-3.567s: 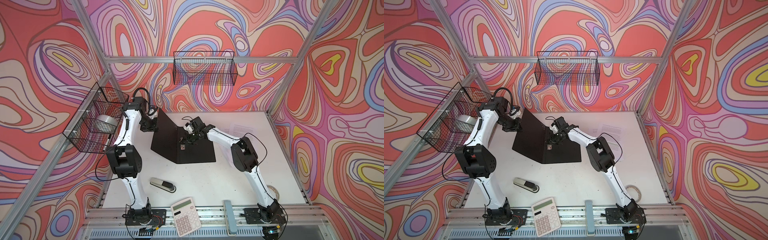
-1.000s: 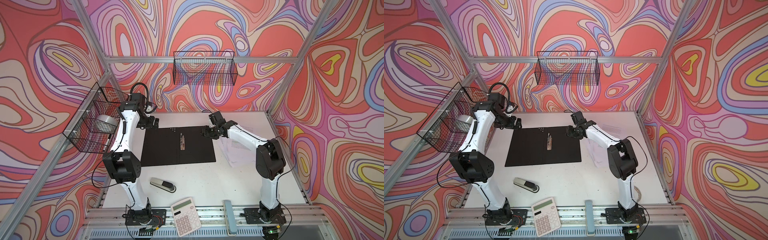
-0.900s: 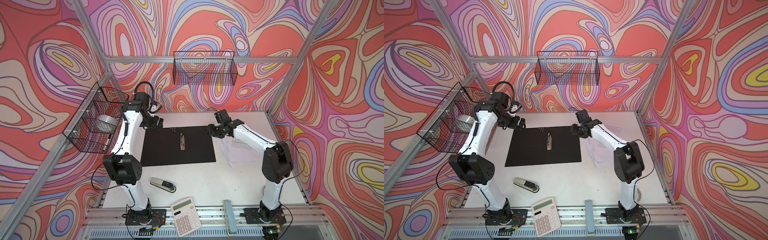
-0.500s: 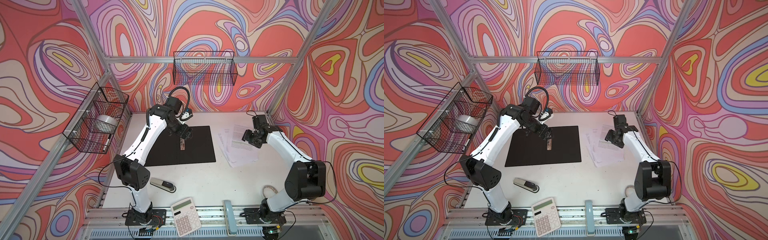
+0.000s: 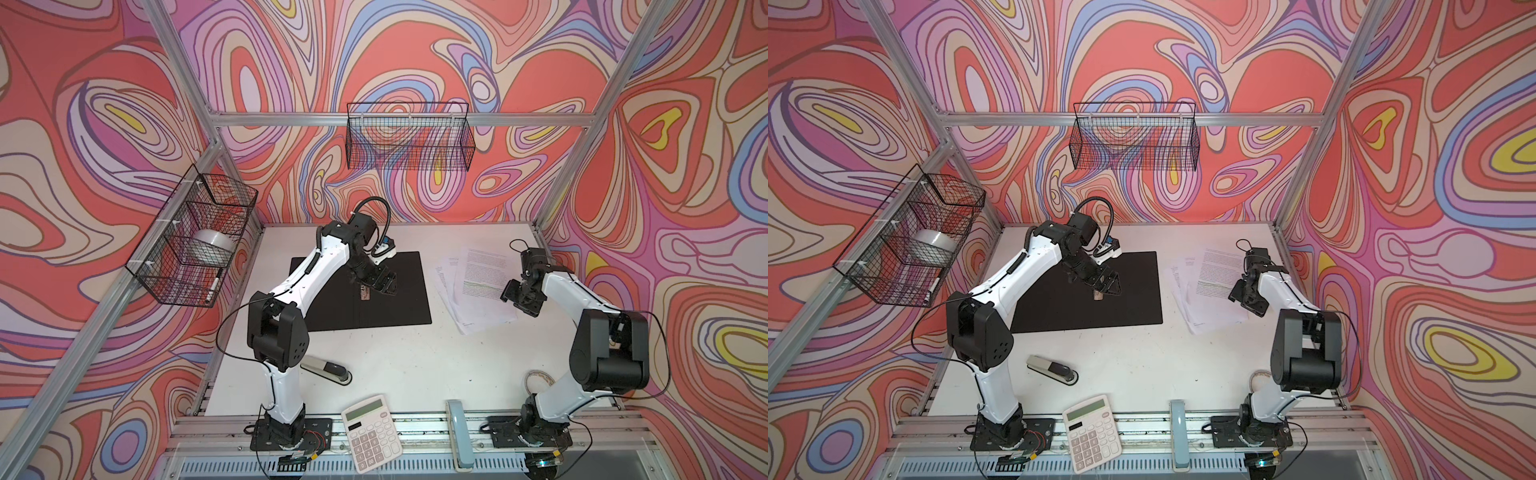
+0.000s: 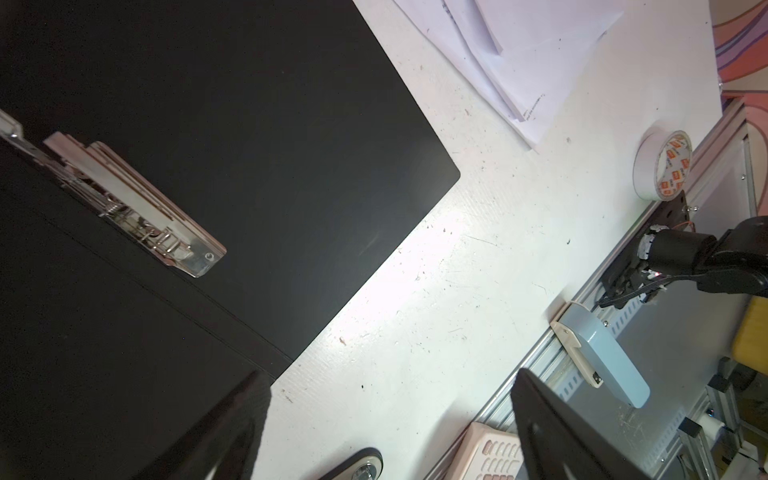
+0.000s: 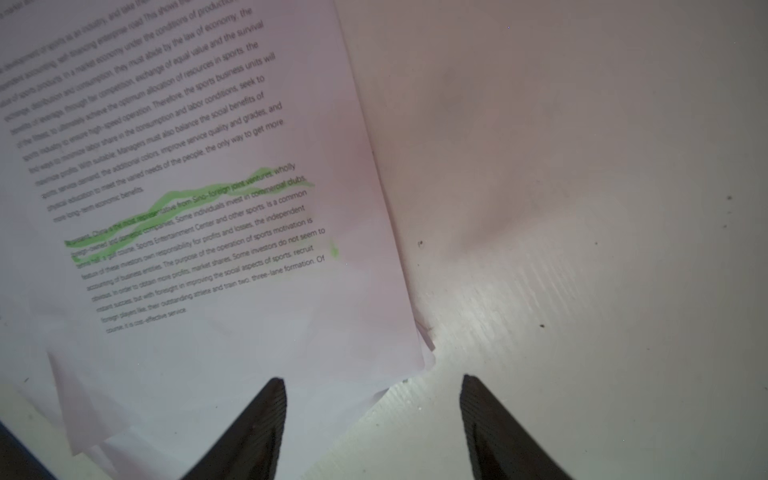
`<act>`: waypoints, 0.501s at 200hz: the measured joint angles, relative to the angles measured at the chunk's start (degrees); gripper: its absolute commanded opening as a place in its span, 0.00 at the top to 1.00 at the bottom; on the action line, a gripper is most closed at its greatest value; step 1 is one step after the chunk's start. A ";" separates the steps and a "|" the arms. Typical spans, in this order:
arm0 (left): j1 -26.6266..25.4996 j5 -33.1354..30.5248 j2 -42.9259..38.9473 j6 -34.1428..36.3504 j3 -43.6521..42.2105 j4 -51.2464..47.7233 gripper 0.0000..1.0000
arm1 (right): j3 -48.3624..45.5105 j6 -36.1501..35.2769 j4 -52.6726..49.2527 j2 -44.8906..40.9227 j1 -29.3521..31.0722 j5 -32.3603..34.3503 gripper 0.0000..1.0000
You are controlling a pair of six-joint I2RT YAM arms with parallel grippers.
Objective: Put the files into the folder
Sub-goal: 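Move the right gripper over the paper stack while left gripper lowers to the clip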
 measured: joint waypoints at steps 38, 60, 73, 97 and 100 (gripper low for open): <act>0.00 0.92 -0.02 -0.33 -1.79 1.40 0.09 | 1.79 -0.72 1.84 5.60 -1.03 -0.90 0.32; 0.00 0.83 -0.02 -0.28 -3.06 1.81 0.09 | 2.99 -1.18 3.06 8.63 -1.20 -1.88 0.33; 0.00 0.72 -0.04 -0.28 -3.52 2.05 0.09 | 3.13 -1.38 3.63 9.66 -1.27 -2.78 0.35; 0.00 0.39 -0.09 -0.20 -3.56 2.19 0.09 | 3.13 -1.64 4.09 10.08 -1.38 -3.87 0.43; 0.00 0.39 -0.11 -0.13 -3.56 2.19 0.09 | 3.13 -1.75 4.20 10.08 -1.38 -4.04 0.44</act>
